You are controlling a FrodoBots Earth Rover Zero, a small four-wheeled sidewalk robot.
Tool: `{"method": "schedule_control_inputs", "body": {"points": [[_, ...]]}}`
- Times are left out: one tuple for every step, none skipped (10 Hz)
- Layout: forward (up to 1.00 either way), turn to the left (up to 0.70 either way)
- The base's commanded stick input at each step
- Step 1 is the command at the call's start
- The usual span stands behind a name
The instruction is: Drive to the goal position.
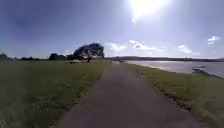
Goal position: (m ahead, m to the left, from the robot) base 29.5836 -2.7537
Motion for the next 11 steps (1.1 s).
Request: {"method": "schedule_control_inputs", "body": {"points": [[0.7, 0.05], [0.7, 0.05], [0.7, 0.05], [0.7, 0.05], [0.7, 0.05], [0.7, 0.05], [0.7, 0.05], [0.7, 0.05], [0.7, 0.05], [0.7, 0.05], [0.7, 0.05]]}}
